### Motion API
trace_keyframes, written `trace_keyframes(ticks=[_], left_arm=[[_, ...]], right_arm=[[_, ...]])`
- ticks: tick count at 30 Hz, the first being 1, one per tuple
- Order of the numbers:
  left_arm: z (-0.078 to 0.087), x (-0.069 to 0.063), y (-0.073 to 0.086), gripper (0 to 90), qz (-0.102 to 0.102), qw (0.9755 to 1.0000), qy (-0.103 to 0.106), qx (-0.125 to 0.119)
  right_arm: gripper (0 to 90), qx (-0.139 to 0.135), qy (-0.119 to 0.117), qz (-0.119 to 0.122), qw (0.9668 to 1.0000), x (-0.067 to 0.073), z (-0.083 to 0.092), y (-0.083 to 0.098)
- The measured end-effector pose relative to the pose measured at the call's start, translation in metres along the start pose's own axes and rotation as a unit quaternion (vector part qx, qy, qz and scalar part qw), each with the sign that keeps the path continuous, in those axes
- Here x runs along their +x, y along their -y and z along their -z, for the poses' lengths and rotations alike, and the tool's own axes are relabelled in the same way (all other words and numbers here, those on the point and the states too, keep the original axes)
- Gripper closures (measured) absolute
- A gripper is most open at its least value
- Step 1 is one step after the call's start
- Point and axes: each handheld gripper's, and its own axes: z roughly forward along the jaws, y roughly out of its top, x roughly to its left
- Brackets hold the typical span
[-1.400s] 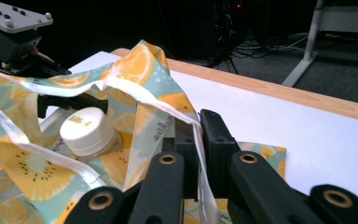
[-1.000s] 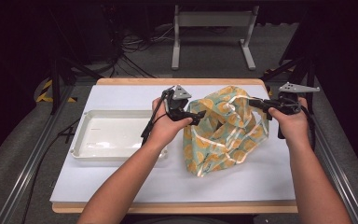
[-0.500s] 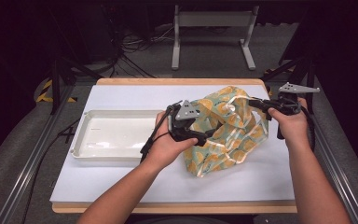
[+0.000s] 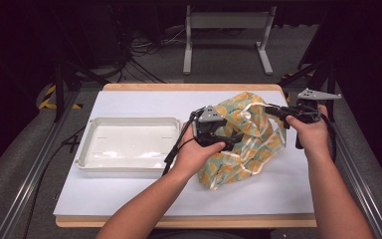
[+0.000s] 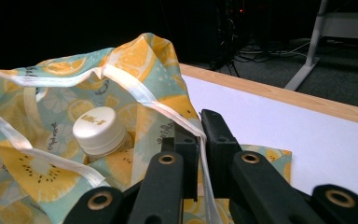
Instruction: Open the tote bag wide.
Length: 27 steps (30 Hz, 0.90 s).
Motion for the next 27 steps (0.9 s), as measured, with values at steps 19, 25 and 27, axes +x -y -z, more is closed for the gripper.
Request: trace_keyframes(ticks=[19,25,27], left_arm=[[-0.012,0.006,-0.015,67.2,-0.006,0.9993,-0.003,-0.036],[-0.002,0.012,-0.02,81.9,-0.016,0.9994,-0.014,-0.029],[0.004,0.017,-0.023,82.3,-0.017,0.9993,-0.023,-0.026]], right_arm=[[85.6,0.004,0.008,0.013,0.9999,0.002,0.001,0.001],[85.7,0.004,0.008,0.015,0.9998,0.001,0.002,0.001],[85.8,0.004,0.008,0.015,0.9999,0.0,0.003,0.0]])
